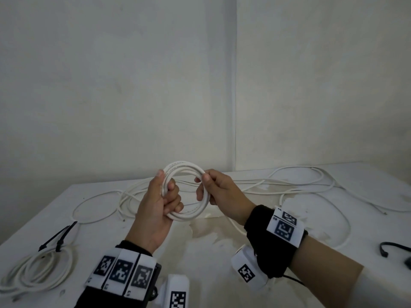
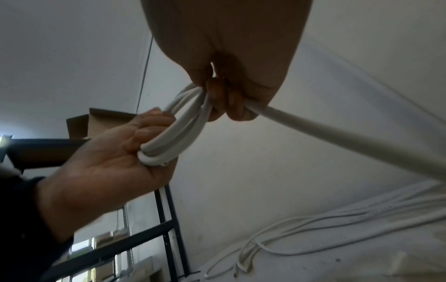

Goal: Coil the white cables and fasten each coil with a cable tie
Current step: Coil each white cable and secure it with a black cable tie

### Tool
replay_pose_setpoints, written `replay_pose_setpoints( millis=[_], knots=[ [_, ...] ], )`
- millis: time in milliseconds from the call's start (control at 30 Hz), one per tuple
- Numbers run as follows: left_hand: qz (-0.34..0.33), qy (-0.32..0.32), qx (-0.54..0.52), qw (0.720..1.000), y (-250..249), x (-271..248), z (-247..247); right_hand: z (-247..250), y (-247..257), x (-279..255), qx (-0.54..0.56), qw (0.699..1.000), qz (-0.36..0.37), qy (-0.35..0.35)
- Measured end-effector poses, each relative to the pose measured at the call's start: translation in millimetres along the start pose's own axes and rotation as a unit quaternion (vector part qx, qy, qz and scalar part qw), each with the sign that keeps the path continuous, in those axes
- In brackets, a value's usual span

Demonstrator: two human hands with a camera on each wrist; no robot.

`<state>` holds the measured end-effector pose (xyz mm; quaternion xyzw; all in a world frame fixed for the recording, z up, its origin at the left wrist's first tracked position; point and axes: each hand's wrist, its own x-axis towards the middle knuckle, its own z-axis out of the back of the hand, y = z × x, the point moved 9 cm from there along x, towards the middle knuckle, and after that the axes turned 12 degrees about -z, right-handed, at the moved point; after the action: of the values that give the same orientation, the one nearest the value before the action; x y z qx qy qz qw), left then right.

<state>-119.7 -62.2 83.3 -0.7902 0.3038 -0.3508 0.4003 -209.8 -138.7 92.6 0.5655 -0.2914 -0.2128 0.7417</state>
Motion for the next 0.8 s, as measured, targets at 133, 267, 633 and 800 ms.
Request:
replay_pose_setpoints(
  millis=[133, 267, 633, 800],
  knots=[
    [-0.011, 0.000, 0.020, 1.000, 2, 1, 5, -1, 0, -4, 0.004, 1.000, -0.004, -0.001],
    [-0.007, 0.003, 0.043, 0.999, 10, -1, 8, 1, 0, -4, -0.055, 0.998, 0.008, -0.041],
    [0.018, 0.134, 0.323, 0.937, 19, -11, 35, 10, -2, -6, -0.216, 0.976, -0.028, -0.010],
    [0.127, 0.179, 0.237, 0.946, 20, -15, 15, -1, 3, -11, -0.304, 0.951, -0.025, 0.047]
  ],
)
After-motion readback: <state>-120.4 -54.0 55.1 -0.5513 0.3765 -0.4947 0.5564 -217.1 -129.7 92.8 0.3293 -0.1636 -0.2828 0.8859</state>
